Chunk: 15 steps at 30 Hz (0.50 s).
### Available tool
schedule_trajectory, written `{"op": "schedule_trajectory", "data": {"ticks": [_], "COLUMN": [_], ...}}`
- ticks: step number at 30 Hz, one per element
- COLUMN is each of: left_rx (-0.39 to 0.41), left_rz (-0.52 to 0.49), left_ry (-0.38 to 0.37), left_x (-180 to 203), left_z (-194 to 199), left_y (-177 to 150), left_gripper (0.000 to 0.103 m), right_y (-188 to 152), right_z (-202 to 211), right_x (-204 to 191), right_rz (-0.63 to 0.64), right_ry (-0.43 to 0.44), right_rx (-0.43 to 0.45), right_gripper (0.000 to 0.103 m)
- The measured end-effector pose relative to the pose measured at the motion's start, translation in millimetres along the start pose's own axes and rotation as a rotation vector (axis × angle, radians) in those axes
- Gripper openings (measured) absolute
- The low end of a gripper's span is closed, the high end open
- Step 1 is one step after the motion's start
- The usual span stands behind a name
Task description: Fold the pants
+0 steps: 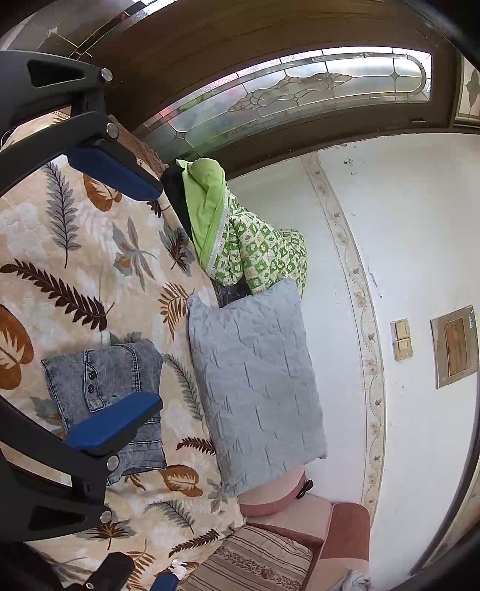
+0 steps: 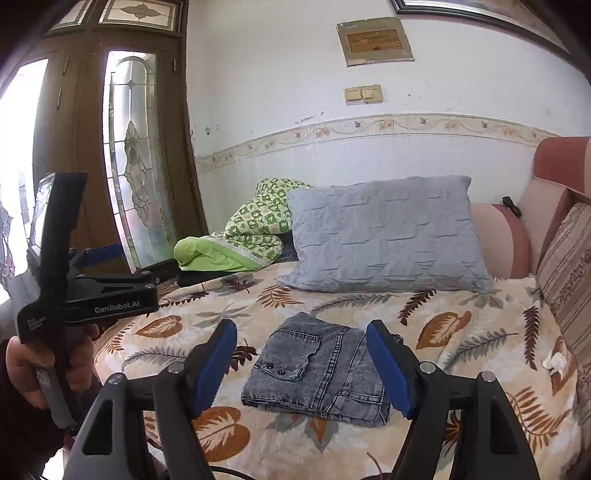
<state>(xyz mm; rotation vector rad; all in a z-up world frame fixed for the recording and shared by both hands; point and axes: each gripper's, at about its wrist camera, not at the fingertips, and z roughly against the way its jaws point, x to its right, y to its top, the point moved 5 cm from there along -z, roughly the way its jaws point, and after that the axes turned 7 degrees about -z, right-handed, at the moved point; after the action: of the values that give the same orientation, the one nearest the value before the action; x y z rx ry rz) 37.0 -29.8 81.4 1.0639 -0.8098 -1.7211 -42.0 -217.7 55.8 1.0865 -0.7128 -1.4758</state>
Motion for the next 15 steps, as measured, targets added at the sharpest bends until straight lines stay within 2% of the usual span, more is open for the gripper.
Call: {"op": "schedule_trajectory", "data": {"ticks": [7, 15], "left_rx": [-0.009, 0.000], "left_rz": [0.010, 0.051], "left_ry": [0.018, 0.060], "left_x": [-8, -24], "left_z": [-1, 2], "left_y": [-5, -6], "left_gripper": [0.103, 0.103], "right_y": [-9, -8], "right_z": [-8, -6], "right_x": [-6, -12], "right_rz": [0.018, 0.049], "right_ry": [-0.018, -0.029], "right_rx": [-0.024, -0.002], "right_gripper": [0.075, 0.076]}}
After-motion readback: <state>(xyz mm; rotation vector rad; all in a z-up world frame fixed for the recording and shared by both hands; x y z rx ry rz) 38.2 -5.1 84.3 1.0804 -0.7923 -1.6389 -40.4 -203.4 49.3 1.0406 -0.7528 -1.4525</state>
